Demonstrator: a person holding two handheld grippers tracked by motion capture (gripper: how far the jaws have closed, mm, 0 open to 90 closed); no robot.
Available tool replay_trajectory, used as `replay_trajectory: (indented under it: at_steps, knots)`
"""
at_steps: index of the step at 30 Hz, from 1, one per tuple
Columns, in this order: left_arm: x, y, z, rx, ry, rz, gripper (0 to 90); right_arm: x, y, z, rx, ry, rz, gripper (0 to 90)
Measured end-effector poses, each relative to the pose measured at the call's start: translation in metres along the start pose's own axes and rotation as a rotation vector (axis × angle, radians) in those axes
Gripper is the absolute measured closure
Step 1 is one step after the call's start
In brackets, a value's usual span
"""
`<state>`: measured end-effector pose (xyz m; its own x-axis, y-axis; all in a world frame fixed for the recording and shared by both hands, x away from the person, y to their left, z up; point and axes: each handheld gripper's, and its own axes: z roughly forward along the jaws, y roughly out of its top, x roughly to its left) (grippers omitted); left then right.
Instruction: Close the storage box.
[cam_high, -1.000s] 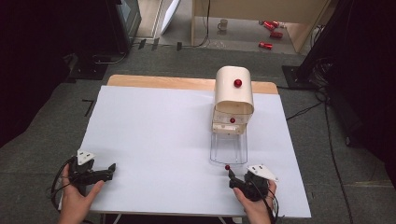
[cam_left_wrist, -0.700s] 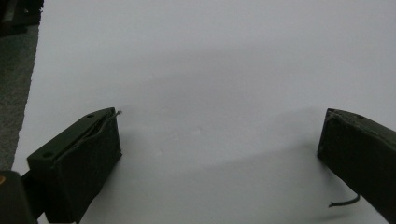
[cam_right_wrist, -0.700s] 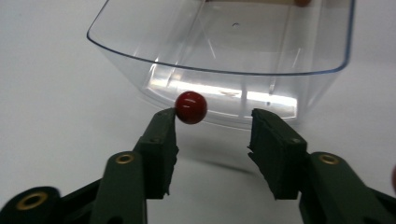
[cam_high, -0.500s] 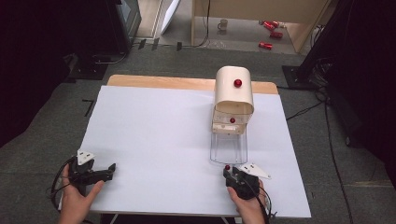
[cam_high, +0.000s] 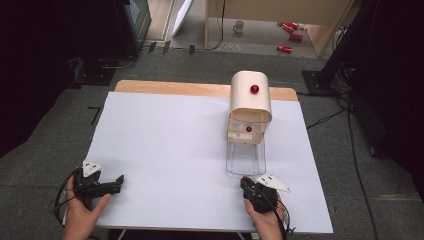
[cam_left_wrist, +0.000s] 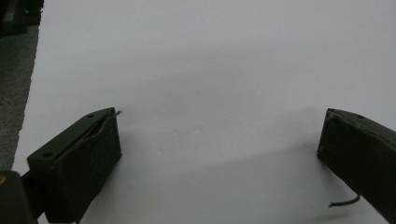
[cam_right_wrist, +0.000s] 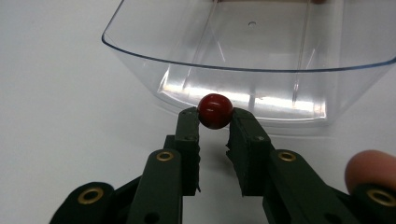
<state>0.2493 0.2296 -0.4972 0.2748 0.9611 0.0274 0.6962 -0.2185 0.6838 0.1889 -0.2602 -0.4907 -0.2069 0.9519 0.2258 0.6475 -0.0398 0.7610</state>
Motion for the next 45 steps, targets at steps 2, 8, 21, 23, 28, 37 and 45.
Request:
replay_trajectory:
  at_steps: [2, 8, 21, 23, 28, 37, 45]
  knots:
    - [0.0, 0.0, 0.0, 0.0, 0.0, 0.0, 0.0, 0.001, 0.001, -0.001, -0.008, -0.001, -0.003, 75.2]
    - [0.0, 0.0, 0.0, 0.0, 0.0, 0.0, 0.0, 0.002, 0.005, -0.003, -0.017, 0.005, -0.004, 75.3]
    - [0.0, 0.0, 0.0, 0.001, 0.0, -0.001, 0.0, 0.004, 0.023, -0.004, -0.06, 0.005, -0.003, 75.7]
    - [0.0, 0.0, 0.0, 0.001, 0.0, 0.0, 0.0, 0.004, 0.026, -0.003, -0.066, 0.002, -0.006, 75.8]
    - [0.0, 0.0, 0.0, 0.001, 0.0, 0.0, 0.0, 0.003, 0.033, 0.0, -0.082, 0.001, -0.009, 75.8]
    - [0.0, 0.0, 0.0, 0.001, 0.0, 0.001, 0.0, -0.001, 0.042, 0.007, -0.085, 0.002, -0.012, 75.8]
    - [0.0, 0.0, 0.0, 0.001, 0.001, 0.0, 0.0, -0.003, 0.057, 0.019, -0.092, -0.008, -0.007, 75.9]
